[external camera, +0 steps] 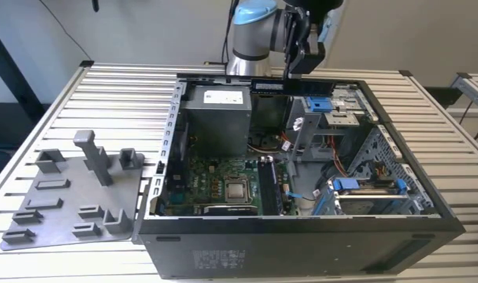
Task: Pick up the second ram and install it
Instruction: 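Insert the second ram into the second slot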
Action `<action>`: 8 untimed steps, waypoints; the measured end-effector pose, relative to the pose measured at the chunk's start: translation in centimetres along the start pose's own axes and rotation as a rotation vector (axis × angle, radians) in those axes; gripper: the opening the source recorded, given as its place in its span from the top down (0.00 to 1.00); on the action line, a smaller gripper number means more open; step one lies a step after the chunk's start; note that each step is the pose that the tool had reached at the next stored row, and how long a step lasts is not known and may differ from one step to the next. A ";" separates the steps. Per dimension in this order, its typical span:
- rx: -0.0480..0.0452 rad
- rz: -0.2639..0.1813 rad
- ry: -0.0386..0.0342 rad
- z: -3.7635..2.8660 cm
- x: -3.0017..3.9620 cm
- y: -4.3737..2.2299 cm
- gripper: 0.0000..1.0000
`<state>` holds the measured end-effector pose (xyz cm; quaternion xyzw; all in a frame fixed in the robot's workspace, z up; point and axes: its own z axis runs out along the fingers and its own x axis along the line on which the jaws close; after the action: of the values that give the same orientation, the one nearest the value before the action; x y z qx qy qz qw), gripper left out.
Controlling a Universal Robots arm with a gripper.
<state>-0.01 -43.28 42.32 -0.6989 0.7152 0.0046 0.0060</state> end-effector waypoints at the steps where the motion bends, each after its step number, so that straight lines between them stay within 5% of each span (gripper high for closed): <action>1: 0.0000 0.000 0.0000 0.00 0.00 0.00 0.86; 8: 0.0000 0.000 0.0001 0.00 -0.01 -0.01 0.86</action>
<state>0.00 -43.28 42.32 -0.6989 0.7152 0.0045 0.0059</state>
